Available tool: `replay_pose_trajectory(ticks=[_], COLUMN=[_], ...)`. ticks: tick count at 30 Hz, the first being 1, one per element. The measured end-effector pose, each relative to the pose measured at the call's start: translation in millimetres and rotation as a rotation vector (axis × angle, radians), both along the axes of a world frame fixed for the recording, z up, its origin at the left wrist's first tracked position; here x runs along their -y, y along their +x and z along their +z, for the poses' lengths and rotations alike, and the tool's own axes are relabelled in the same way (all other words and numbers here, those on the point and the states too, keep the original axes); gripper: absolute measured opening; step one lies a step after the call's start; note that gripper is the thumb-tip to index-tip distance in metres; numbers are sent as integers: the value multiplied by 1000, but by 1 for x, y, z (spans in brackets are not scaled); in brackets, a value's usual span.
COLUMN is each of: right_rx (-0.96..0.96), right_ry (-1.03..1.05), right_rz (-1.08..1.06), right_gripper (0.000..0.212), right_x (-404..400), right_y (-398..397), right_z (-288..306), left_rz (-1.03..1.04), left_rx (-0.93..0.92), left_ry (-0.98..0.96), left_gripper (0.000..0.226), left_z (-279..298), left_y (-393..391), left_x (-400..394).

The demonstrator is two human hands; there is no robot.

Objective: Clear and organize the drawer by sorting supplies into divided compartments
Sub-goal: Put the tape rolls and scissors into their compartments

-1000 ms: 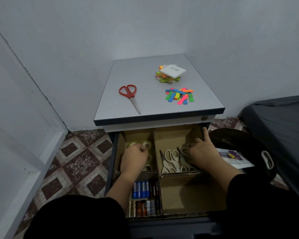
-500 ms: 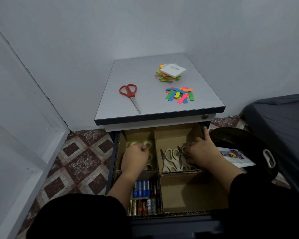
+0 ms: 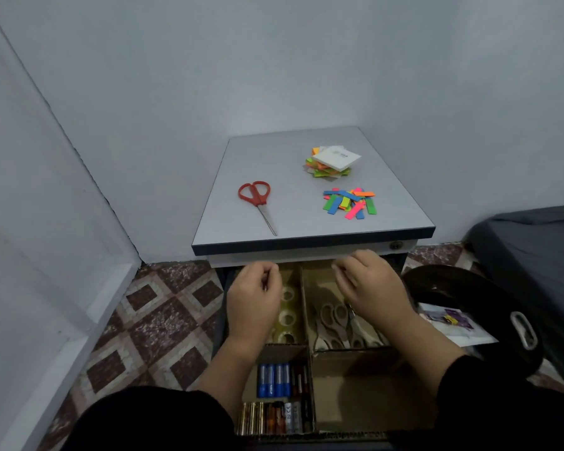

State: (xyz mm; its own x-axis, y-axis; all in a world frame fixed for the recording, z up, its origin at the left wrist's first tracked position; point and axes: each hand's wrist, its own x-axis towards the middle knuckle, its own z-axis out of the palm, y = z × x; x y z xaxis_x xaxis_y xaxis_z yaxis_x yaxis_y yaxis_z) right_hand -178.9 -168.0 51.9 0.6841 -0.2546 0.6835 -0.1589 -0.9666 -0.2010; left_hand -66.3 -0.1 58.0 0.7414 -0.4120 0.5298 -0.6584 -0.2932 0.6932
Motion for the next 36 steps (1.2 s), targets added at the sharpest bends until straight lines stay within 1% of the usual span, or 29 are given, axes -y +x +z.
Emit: replay_pose_trajectory(ticks=[2, 3, 4, 8, 10, 11, 14, 17, 20, 25, 29, 32, 34, 36], right_rx=[66, 61, 18, -256, -329, -349, -429, -475, -499, -661, -635, -613, -663, -721], right_ry=[18, 45, 94, 376, 442, 465, 480, 442, 477, 647, 849, 1027, 1090, 1119], right_rz=[27, 24, 5, -121, -192, -220, -271, -287, -307, -252, -136, -5, 65, 82], right_gripper=[19, 16, 16, 23, 26, 27, 22, 21, 25, 22, 20, 14, 7, 4], right_x=[-14, -21, -27, -41, -45, -46, -47, -46, -43, -37, -22, -8, -1, 5], right_y=[22, 36, 48, 107, 130, 138, 149, 151, 149, 127, 83, 42, 17, -2], right_z=[23, 34, 47, 77, 83, 85, 93, 102, 107, 120, 123, 114, 101, 83], left_rz=[23, 51, 83, 198, 201, 204, 188, 147, 118, 80, -12, -104, -149, -186], left_rx=[118, 131, 116, 15, -19, -46, -173, -212, -203, -192, -129, -3, 52, 54], left_ry=[-20, -4, 30, 225, 327, 345, 264, 223, 217, 237, 131, 74, 56, 77], left_gripper=[9, 10, 12, 18, 16, 16, 17, 17, 18, 14, 9, 7, 7, 7], left_z=[20, 30, 39, 62, 65, 65, 65, 63, 63, 63, 60, 37, 15, -5], left_y=[14, 24, 35, 80, 91, 95, 104, 106, 106, 97, 72, 41, 24, 12], left_x=[4, 8, 12, 28, 32, 33, 32, 28, 26, 24, 12, 3, -1, -2])
